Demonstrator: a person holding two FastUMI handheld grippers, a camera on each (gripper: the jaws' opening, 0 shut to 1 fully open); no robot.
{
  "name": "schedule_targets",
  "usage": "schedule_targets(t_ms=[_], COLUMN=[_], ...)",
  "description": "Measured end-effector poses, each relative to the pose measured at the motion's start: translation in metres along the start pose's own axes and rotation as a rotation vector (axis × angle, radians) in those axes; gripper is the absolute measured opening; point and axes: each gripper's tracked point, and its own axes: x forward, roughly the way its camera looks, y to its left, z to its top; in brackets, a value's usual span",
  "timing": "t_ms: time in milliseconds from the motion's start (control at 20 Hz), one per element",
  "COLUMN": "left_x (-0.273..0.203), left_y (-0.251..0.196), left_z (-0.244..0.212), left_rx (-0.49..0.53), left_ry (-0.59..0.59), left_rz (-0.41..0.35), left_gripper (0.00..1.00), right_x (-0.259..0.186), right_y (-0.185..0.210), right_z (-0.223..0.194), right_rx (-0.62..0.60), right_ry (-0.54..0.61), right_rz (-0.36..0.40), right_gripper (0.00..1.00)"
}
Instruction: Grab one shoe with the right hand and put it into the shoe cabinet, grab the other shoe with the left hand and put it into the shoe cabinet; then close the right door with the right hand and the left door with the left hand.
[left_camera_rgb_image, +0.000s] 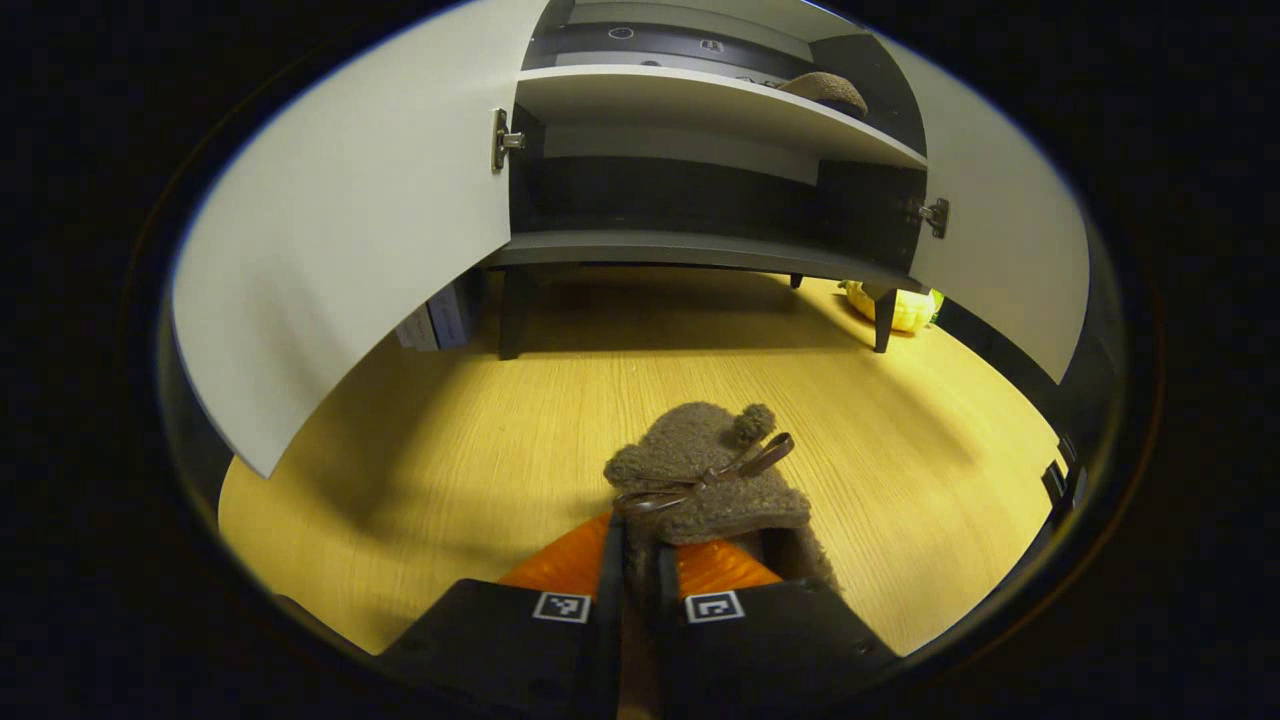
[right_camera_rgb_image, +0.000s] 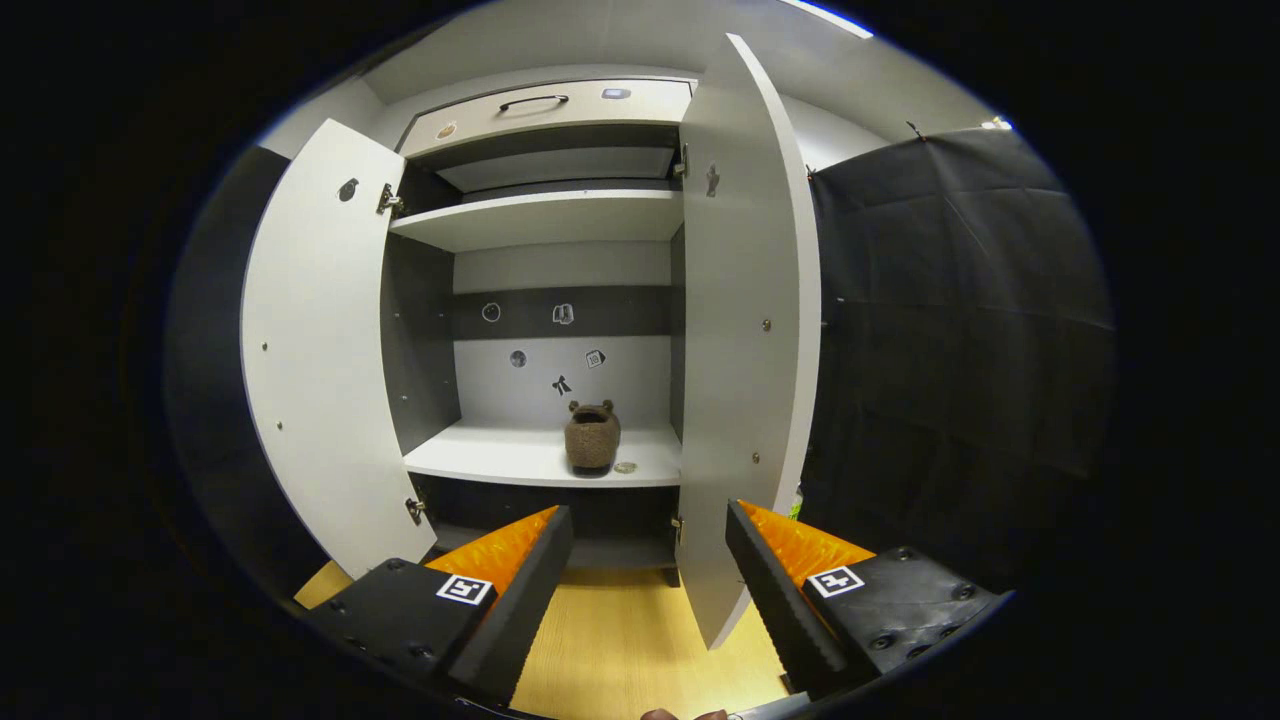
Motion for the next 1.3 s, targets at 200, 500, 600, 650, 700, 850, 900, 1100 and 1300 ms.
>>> schedule_targets(t_ms=[200,500,600,650,700,850,900,1100,1300], left_x=[-0.002,-0.039,-0.058,-0.067,-0.075,-0.097,-0.104,-0.118,-0.121], left_y=[-0.003,-0.003,-0.008,-0.010,-0.013,-0.023,-0.027,-0.035,-0.037], left_z=[0.004,0.053,0.081,0.095,0.109,0.160,0.181,0.264,0.335], left_rx=[0.048,0.032,0.034,0.033,0.025,0.007,0.001,-0.047,-0.117], left_ry=[0.031,0.024,0.010,0.006,0.008,-0.032,-0.055,-0.132,-0.160], left_rz=[-0.001,0.079,0.100,0.115,0.129,0.136,0.133,0.132,0.127], left_gripper=[0.07,0.06,0.06,0.06,0.06,0.06,0.05,0.05,0.06], right_x=[-0.002,-0.003,-0.001,0.000,0.000,0.002,0.003,0.003,-0.001], right_y=[-0.004,-0.006,-0.005,-0.005,-0.005,-0.005,-0.007,-0.015,-0.026], right_z=[-0.001,-0.001,0.001,0.002,0.002,0.002,-0.002,-0.009,-0.021], right_rx=[-0.003,0.015,0.023,0.028,0.033,0.051,0.056,0.073,0.104], right_ry=[0.003,0.001,-0.004,-0.007,-0.009,-0.001,0.010,0.030,0.051], right_rz=[0.001,0.024,0.029,0.035,0.042,0.063,0.065,0.067,0.063], right_gripper=[0.98,0.98,0.98,0.98,0.98,0.98,0.98,0.98,0.99])
